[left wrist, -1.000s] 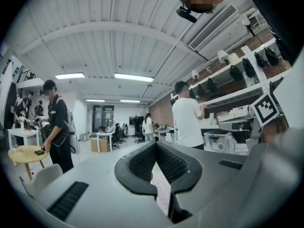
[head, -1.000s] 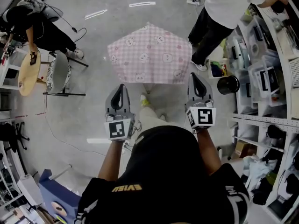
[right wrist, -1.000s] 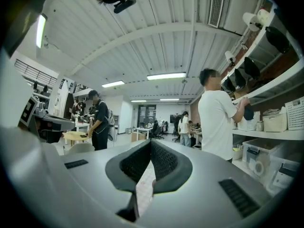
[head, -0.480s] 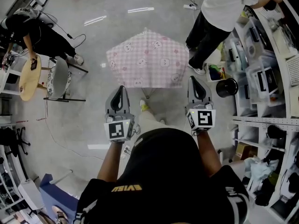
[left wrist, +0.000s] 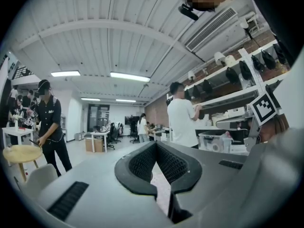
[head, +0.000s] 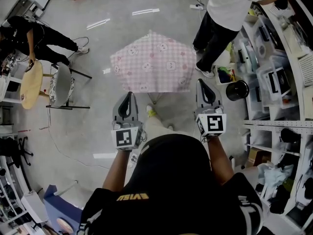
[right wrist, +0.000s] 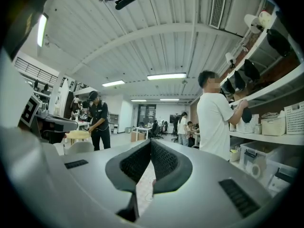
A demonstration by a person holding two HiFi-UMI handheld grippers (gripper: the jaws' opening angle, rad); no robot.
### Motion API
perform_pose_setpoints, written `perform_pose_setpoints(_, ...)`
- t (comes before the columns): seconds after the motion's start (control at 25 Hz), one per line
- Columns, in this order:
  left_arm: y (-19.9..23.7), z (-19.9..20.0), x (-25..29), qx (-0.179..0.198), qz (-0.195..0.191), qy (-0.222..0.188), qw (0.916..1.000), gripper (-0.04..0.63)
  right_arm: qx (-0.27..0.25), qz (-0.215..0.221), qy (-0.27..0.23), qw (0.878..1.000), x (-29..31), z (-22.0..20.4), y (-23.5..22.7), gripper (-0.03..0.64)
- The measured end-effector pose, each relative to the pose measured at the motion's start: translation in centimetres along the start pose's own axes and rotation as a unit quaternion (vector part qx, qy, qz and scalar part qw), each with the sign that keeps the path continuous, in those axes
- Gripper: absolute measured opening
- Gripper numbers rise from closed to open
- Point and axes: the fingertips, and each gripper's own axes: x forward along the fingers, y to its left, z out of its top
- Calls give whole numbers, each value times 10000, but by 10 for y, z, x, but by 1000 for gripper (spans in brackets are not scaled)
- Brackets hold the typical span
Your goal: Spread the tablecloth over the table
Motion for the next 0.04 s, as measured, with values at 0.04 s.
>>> perform_pose_setpoints(0.04,1,1,0,15,-3,-3,10000,18,-21,25,4,10000,0,0,1,0)
